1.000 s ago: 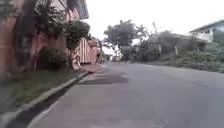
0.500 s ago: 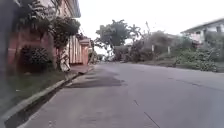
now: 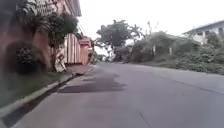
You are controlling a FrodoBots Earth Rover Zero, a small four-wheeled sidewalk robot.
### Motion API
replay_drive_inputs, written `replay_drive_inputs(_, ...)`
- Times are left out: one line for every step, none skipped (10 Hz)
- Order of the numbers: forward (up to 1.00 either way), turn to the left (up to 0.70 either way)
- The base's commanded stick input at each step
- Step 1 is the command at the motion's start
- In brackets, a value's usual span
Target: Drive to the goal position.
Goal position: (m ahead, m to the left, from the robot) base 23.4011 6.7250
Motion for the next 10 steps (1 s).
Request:
replay_drive_inputs(1.0,0.02)
replay_drive_inputs(1.0,0.02)
replay_drive_inputs(1.0,0.02)
replay_drive_inputs(1.0,0.02)
replay_drive_inputs(1.0,0.02)
replay_drive_inputs(1.0,-0.18)
replay_drive_inputs(1.0,-0.38)
replay_drive_inputs(1.0,-0.38)
replay_drive_inputs(1.0,-0.05)
replay_drive_inputs(1.0,0.02)
